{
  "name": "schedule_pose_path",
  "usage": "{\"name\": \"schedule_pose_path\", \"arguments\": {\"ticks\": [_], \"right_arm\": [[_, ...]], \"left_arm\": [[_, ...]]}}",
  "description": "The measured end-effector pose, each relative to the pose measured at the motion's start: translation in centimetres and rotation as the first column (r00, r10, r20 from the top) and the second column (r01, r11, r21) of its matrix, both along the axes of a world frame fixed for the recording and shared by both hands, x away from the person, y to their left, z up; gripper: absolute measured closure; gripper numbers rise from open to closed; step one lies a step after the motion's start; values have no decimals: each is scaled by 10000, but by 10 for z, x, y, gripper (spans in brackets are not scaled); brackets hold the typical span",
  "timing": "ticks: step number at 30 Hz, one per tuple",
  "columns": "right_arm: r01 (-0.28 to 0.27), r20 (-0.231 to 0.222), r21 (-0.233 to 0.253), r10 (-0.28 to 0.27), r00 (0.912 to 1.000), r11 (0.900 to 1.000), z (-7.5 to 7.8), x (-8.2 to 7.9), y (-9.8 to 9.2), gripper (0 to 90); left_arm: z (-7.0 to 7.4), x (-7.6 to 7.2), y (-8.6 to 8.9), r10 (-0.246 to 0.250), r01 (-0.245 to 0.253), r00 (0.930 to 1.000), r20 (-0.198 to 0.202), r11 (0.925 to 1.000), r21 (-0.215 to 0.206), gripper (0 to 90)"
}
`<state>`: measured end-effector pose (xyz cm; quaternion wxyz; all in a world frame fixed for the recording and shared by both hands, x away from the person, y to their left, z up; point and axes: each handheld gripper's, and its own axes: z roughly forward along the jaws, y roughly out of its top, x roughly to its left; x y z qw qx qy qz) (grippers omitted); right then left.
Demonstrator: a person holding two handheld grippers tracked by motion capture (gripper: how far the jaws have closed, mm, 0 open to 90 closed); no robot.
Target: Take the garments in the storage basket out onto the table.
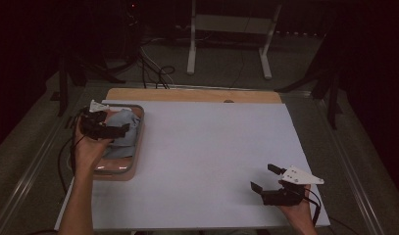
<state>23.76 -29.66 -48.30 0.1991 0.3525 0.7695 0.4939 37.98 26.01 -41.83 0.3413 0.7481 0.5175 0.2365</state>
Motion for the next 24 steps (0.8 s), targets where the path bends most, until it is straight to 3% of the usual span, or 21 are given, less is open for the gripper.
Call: {"name": "schedule_pose_path", "arguments": {"ticks": [12, 24], "right_arm": [[-31, -27, 6, 31, 10000, 10000, 0, 0, 0, 79], [-15, -7, -12, 15, 10000, 10000, 0, 1, 0, 79]], "left_arm": [[-6, 8, 2, 284, -285, 9994, -180, 9996, -45, 2], [-19, 20, 0, 402, -403, 9958, -824, 9992, 9, 2]]}}
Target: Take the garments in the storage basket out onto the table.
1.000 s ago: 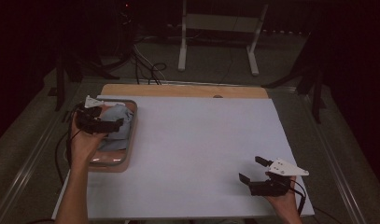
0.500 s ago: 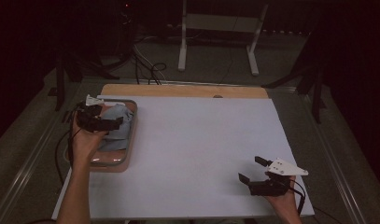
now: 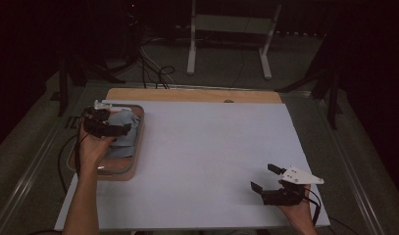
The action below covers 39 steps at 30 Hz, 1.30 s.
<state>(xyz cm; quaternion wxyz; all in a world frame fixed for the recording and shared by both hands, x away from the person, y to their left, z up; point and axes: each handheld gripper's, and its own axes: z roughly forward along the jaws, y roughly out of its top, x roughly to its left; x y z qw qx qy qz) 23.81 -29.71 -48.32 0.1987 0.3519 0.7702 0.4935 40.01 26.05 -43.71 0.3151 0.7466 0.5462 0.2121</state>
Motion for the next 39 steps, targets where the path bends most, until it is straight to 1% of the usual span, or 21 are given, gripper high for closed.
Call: {"name": "schedule_pose_path", "arguments": {"ticks": [5, 7, 9, 10, 15, 18, 19, 21, 25, 28, 29, 31, 34, 35, 39], "right_arm": [[-3, -10, 7, 3, 10000, 10000, 0, 0, 0, 79], [-3, -10, 12, 3, 10000, 10000, 0, 0, 0, 79], [0, -9, 2, 0, 10000, 10000, 0, 0, 0, 79], [2, -9, 16, -2, 10000, 10000, 0, 0, -1, 79], [4, 0, 43, -4, 10000, 10000, 0, 0, -1, 79], [-21, -5, 60, 21, 10000, 10000, 0, 0, -1, 79], [-21, -12, 56, 21, 10000, 10000, 0, 0, -1, 79], [-24, -20, 63, 24, 10000, 10000, 0, 0, -1, 79], [-8, -8, 17, 8, 10000, 10000, 0, 0, -1, 79], [-26, -22, 0, 26, 10000, 10000, 0, 0, -1, 79], [-23, -28, 3, 23, 10000, 10000, 0, 0, 0, 79], [-46, -38, 4, 46, 10000, 10000, 0, 0, 0, 79], [-16, -15, -2, 16, 10000, 10000, 0, 0, -1, 79], [-40, -27, 45, 40, 10000, 10000, 0, 0, -1, 79], [-4, -34, 22, 4, 10000, 10000, 0, 0, -1, 79]], "left_arm": [[-7, 5, -3, -7, 9, 9993, -366, 10000, 52, 2], [-10, 7, -5, 117, -105, 9989, -454, 9996, 266, 2], [-13, 9, -6, 162, -148, 9981, -590, 9996, 238, 2], [-15, 9, -6, 225, -208, 9980, -590, 9993, 300, 2], [-18, 13, -4, 408, -398, 9965, -727, 9991, 150, 1], [-20, 15, -2, 552, -538, 9940, -942, 9984, 171, 0], [-21, 15, -2, 599, -580, 9936, -956, 9981, 227, 0], [-22, 15, -1, 697, -683, 9927, -986, 9975, 174, 0], [-26, 16, -2, 643, -615, 9909, -1184, 9977, 274, 0], [-27, 16, -2, 670, -628, 9903, -1214, 9973, 380, 0], [-28, 16, -2, 745, -697, 9895, -1242, 9967, 422, 0], [-30, 17, -1, 1028, -963, 9854, -1358, 9939, 533, 0], [-34, 18, 0, 1267, -1218, 9820, -1403, 9916, 426, 0], [-35, 19, 0, 1275, -1237, 9812, -1451, 9917, 347, 0], [-37, 20, 0, 1209, -1165, 9781, -1696, 9926, 356, 0]]}}
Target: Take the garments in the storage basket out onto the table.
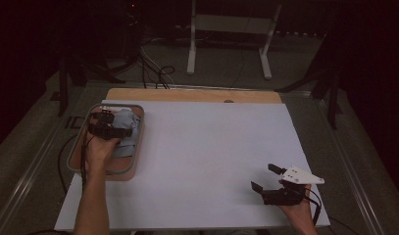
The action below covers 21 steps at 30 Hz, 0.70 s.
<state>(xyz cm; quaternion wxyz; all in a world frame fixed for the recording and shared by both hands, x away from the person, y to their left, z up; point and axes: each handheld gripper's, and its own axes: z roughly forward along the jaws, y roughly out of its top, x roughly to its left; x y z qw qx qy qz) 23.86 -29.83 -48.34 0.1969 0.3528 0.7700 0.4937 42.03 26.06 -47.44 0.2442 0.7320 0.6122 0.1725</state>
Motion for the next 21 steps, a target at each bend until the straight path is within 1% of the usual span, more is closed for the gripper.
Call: {"name": "schedule_pose_path", "arguments": {"ticks": [5, 8, 11, 13, 16, 17, 21], "right_arm": [[-48, -13, -21, 48, 10000, 10000, 0, 0, 1, 79], [-27, 7, -16, 27, 10000, 10000, 0, 0, 1, 79], [-24, -2, -20, 24, 10000, 10000, 0, 0, 1, 79], [-34, -4, -20, 34, 10000, 10000, 0, 0, 1, 79], [-27, -17, -27, 27, 10000, 10000, -1, 1, 1, 79], [-24, -16, -34, 24, 10000, 10000, -1, 1, 1, 79], [-17, -20, -36, 17, 10000, 10000, -1, 1, 1, 79]], "left_arm": [[-4, 2, -2, -137, 137, 9993, -361, 9999, -1, 0], [-7, 3, -2, -138, 135, 9982, -591, 9999, -56, 0], [-7, 4, -2, -76, 68, 9973, -729, 9999, -108, 0], [-9, 5, -2, 28, -43, 9956, -936, 9999, -157, 0], [-11, 7, -4, 77, -86, 9917, -1284, 9999, -63, 1], [-11, 7, -4, 57, -65, 9907, -1357, 10000, -55, 12], [-10, 7, -4, 72, -56, 9893, -1459, 9999, 111, 138]]}}
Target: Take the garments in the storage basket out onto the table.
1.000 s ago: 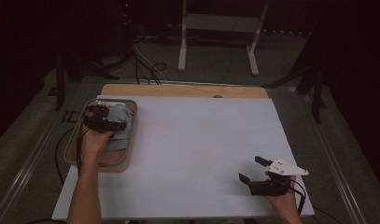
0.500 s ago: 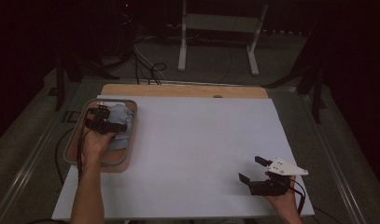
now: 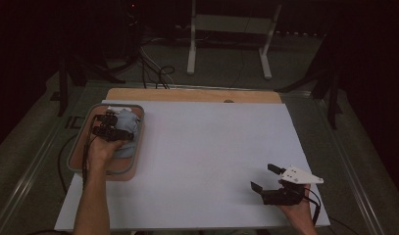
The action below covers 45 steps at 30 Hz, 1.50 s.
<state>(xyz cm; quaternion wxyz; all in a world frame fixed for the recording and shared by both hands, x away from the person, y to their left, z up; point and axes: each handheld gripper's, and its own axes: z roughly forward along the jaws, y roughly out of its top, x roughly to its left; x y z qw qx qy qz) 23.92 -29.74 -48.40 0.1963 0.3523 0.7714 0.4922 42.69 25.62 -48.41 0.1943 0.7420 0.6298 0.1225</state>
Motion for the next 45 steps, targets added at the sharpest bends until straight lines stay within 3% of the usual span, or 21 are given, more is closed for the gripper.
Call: {"name": "schedule_pose_path", "arguments": {"ticks": [9, 13, 19, 32, 37, 41, 42, 45], "right_arm": [[-24, -4, 27, 24, 10000, 10000, 0, 0, -1, 79], [-27, -6, 22, 27, 10000, 10000, 0, 0, -1, 79], [60, 3, 4, -60, 10000, 10000, 0, 0, -1, 79], [67, -5, 28, -67, 10000, 10000, 0, -1, -1, 79], [66, -17, 32, -66, 10000, 10000, 0, -1, -1, 79], [66, -16, 26, -66, 10000, 10000, 0, -1, -1, 79], [55, -8, 25, -55, 10000, 10000, 0, -1, -1, 79], [65, -12, 34, -65, 10000, 10000, 0, -1, -1, 79]], "left_arm": [[7, -4, 2, 31, -30, 10000, -47, 9997, 241, 499], [12, -8, 3, -145, 147, 9999, -93, 9995, 286, 571], [19, -15, 5, -332, 331, 9994, 25, 9991, 257, 589], [37, -33, 13, -492, 483, 9954, 826, 9987, 129, 590], [49, -40, 16, -447, 456, 9899, 1343, 9990, -36, 589], [52, -41, 17, -473, 485, 9881, 1466, 9988, -49, 589], [58, -44, 17, -480, 504, 9839, 1722, 9987, -93, 589], [65, -46, 18, -431, 492, 9792, 1985, 9984, -261, 589]]}}
